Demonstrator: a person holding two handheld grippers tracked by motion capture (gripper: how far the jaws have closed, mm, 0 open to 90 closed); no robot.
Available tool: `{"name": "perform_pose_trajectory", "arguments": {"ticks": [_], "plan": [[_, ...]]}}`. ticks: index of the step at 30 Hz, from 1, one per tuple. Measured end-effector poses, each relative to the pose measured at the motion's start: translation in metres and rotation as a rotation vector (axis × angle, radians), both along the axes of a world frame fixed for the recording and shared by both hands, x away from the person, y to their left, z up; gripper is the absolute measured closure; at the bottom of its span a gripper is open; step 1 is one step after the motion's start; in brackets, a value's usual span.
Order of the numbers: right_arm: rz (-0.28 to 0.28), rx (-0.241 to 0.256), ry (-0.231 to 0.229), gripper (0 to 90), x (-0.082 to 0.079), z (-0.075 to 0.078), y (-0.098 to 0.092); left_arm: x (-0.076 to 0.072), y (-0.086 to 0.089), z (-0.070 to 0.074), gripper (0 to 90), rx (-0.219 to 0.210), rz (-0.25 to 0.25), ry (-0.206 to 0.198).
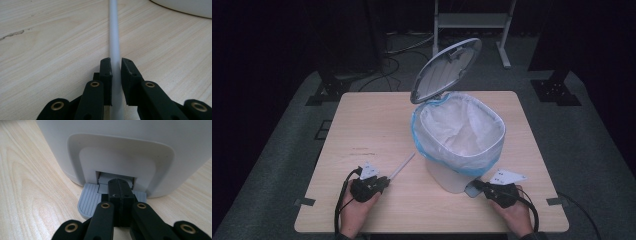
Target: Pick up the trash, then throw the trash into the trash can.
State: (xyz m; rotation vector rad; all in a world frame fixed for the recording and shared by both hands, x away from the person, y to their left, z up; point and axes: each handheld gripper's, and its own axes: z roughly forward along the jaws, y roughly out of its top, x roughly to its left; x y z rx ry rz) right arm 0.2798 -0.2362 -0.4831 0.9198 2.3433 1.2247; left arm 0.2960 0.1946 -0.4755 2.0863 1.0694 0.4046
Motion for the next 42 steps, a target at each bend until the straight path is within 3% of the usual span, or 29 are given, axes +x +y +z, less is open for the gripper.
{"name": "perform_pose_trajectory", "arguments": {"ticks": [7,19,37,42], "plan": [[0.0,0.001,0.001,89.7,0.0,0.0,0.0,0.001,0.001,0.002,81.0,-0.005,0.007,0.024],[0.0,0.0,-0.001,89.8,0.0,0.0,0.0,0.003,0.003,0.005,81.4,0.01,-0.045,0.029],[0.0,0.002,0.002,89.8,0.0,0.0,0.0,0.0,0.015,0.016,81.4,-0.059,-0.09,0.014],[0.0,0.0,-0.001,89.8,0.0,0.0,0.0,-0.002,0.02,0.024,81.5,-0.08,-0.089,-0.009]]}}
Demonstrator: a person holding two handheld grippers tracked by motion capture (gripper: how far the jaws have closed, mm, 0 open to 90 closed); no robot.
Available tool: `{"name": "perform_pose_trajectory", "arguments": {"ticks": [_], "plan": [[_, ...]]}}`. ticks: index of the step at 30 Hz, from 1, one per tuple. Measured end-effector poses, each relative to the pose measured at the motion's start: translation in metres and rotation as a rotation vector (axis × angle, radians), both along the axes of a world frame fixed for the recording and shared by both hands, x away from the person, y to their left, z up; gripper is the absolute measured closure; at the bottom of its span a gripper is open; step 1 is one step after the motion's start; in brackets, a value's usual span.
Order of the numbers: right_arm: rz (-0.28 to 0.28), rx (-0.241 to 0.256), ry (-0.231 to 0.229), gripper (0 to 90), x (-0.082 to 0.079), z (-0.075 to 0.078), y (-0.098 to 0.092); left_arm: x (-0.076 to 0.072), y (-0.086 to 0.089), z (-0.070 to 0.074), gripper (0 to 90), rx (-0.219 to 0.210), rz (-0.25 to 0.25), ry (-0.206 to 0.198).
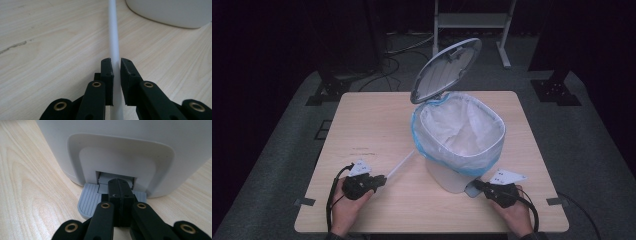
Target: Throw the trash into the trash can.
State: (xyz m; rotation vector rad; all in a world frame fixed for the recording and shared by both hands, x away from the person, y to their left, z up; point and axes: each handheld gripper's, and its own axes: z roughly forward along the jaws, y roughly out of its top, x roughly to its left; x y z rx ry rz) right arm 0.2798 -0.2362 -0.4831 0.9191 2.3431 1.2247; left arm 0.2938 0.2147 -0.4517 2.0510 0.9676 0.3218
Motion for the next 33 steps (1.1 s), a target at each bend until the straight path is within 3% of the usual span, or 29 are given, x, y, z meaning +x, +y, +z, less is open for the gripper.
{"name": "perform_pose_trajectory", "arguments": {"ticks": [14,33], "plan": [[0.0,0.0,0.0,89.8,0.0,0.0,0.0,-0.008,0.01,0.026,81.3,-0.061,-0.044,-0.04],[0.0,-0.001,-0.001,89.8,0.0,0.0,0.0,-0.015,0.035,0.057,81.5,-0.134,-0.06,-0.087]]}}
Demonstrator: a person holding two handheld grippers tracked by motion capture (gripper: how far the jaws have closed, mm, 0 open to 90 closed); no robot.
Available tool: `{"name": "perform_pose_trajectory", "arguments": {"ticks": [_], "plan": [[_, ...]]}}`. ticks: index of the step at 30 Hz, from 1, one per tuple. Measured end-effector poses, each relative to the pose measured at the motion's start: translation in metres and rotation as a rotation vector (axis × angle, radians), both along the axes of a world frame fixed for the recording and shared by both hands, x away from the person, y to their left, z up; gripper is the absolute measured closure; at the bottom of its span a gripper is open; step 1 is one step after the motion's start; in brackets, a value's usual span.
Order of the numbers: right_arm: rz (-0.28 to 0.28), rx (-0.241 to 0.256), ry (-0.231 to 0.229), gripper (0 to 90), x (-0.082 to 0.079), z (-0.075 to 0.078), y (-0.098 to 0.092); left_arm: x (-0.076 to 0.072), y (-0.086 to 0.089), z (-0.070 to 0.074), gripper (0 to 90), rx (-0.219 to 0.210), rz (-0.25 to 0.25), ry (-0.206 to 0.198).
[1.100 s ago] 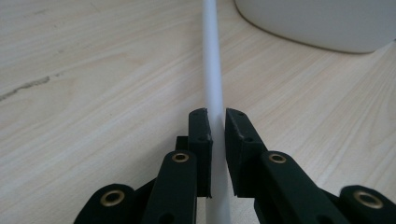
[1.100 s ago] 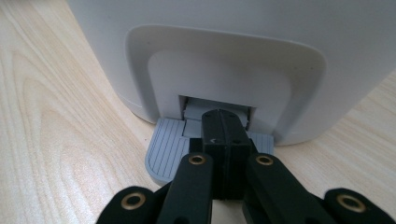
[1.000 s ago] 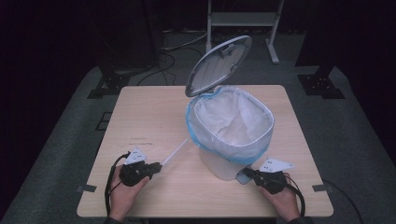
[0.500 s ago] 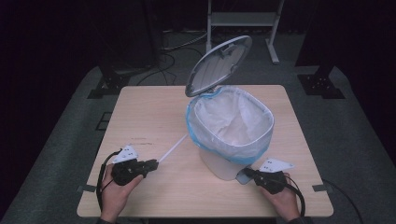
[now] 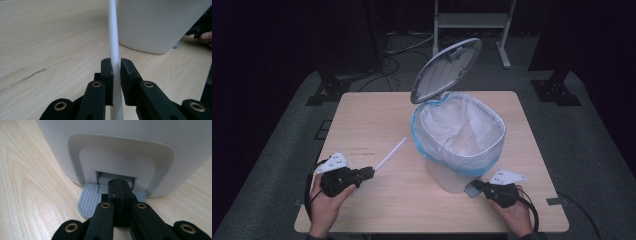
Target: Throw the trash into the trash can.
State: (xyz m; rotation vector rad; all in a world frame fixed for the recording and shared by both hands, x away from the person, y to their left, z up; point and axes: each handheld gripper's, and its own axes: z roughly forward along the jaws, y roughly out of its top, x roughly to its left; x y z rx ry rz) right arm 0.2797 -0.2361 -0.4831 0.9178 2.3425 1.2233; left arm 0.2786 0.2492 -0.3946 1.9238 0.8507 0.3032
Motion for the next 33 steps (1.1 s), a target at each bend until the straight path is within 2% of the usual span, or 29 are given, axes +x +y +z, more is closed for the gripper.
{"name": "perform_pose_trajectory", "arguments": {"ticks": [9,12,21,27,33], "plan": [[-0.001,-0.001,-0.002,89.8,0.0,0.0,0.0,-0.005,0.008,0.019,81.5,-0.013,-0.022,-0.039],[-0.001,-0.001,-0.001,89.8,0.0,0.0,0.0,-0.006,0.012,0.027,81.6,-0.037,-0.038,-0.052],[-0.005,-0.001,0.002,89.8,-0.001,0.0,0.001,-0.009,0.015,0.052,81.5,-0.051,-0.113,-0.1],[-0.006,-0.001,0.003,89.8,-0.001,0.0,0.001,-0.008,0.013,0.063,81.5,-0.059,-0.15,-0.127],[-0.006,0.001,0.004,89.8,0.0,0.0,0.0,-0.006,0.009,0.074,81.5,-0.089,-0.195,-0.146]]}}
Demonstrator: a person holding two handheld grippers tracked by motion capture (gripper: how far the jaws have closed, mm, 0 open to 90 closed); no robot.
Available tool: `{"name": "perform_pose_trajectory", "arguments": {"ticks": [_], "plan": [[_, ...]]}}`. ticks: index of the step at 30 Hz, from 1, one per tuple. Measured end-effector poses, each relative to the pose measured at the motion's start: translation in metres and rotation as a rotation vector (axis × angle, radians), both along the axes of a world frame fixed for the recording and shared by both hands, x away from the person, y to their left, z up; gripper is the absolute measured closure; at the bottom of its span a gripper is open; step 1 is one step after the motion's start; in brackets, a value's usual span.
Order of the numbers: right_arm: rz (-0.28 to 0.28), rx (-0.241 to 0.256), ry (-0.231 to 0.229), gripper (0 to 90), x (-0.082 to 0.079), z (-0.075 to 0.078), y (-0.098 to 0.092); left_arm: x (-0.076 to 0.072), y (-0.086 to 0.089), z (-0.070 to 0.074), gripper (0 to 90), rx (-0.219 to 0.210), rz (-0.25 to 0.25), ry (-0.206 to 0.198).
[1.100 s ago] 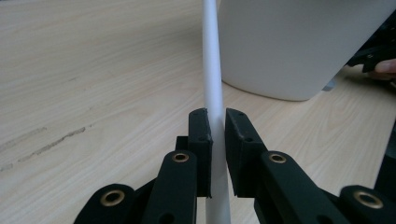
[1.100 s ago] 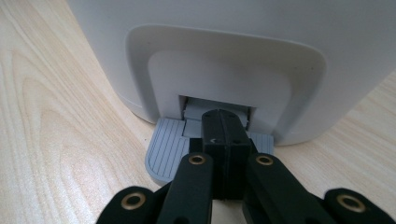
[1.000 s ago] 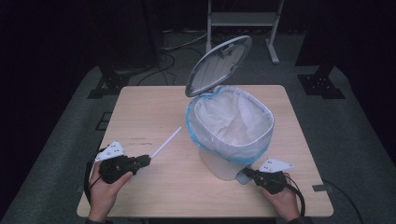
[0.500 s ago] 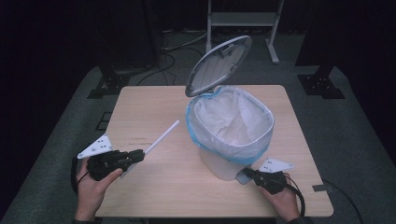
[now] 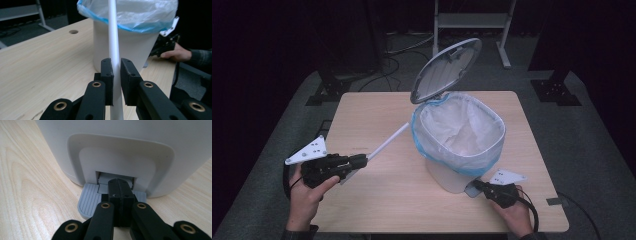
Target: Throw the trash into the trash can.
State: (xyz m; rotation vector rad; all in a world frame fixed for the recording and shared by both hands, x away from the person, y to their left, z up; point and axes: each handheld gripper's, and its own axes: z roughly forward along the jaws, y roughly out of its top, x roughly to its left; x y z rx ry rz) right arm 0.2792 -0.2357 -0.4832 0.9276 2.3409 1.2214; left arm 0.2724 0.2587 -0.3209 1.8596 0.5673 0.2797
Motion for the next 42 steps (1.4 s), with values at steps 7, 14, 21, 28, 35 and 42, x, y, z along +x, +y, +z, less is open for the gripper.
{"name": "perform_pose_trajectory", "arguments": {"ticks": [7,14,21,28,35,42], "plan": [[0.0,0.0,0.0,89.8,0.0,0.0,0.0,0.003,-0.008,0.016,81.4,-0.019,-0.057,-0.025],[-0.001,0.002,0.001,89.8,0.0,0.0,0.0,0.008,-0.02,0.033,81.4,-0.019,-0.108,-0.041],[-0.001,0.003,0.003,89.8,0.0,0.0,0.0,0.015,-0.033,0.05,81.4,-0.024,-0.143,-0.056],[0.0,0.004,0.004,89.8,0.0,0.0,0.0,0.025,-0.05,0.064,81.4,-0.019,-0.175,-0.069],[-0.002,0.005,0.007,89.8,0.0,0.0,0.0,0.034,-0.067,0.072,81.4,-0.017,-0.196,-0.072],[-0.002,0.006,0.008,89.8,0.0,0.0,0.0,0.044,-0.083,0.074,81.4,-0.023,-0.207,-0.068]]}}
